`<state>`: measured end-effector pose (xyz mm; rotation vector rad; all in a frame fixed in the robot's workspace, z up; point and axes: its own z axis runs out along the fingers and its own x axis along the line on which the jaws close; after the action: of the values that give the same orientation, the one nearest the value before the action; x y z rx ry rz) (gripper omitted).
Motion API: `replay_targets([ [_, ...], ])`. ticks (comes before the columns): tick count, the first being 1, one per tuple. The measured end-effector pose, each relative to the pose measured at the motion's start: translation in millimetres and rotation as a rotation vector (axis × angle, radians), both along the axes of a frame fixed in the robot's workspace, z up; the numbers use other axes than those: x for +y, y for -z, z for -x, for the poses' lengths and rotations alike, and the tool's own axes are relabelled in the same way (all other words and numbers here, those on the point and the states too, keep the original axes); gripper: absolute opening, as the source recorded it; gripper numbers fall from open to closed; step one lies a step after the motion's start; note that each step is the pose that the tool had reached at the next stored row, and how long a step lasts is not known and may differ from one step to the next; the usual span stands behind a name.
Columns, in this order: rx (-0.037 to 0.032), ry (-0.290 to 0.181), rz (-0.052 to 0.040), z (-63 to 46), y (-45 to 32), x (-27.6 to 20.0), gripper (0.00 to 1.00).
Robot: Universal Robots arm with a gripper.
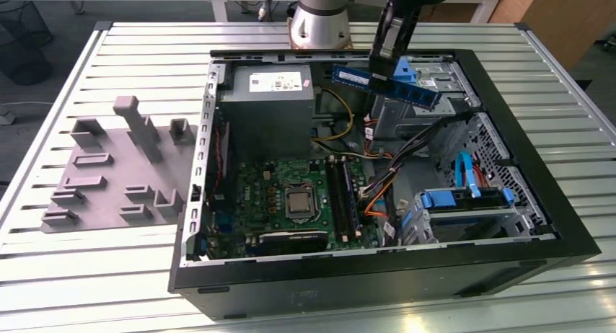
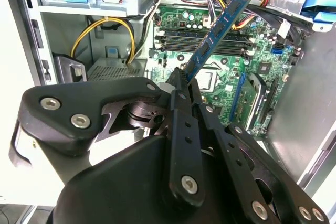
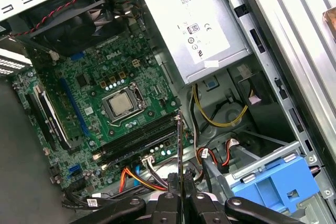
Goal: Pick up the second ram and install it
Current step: 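Insert the second ram into the second slot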
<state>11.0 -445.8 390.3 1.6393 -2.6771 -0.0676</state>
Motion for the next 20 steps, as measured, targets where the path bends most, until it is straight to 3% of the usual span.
replay_targets([
  [20,0.0000,0.037,0.0000,0.0,0.0,0.0,0.14],
])
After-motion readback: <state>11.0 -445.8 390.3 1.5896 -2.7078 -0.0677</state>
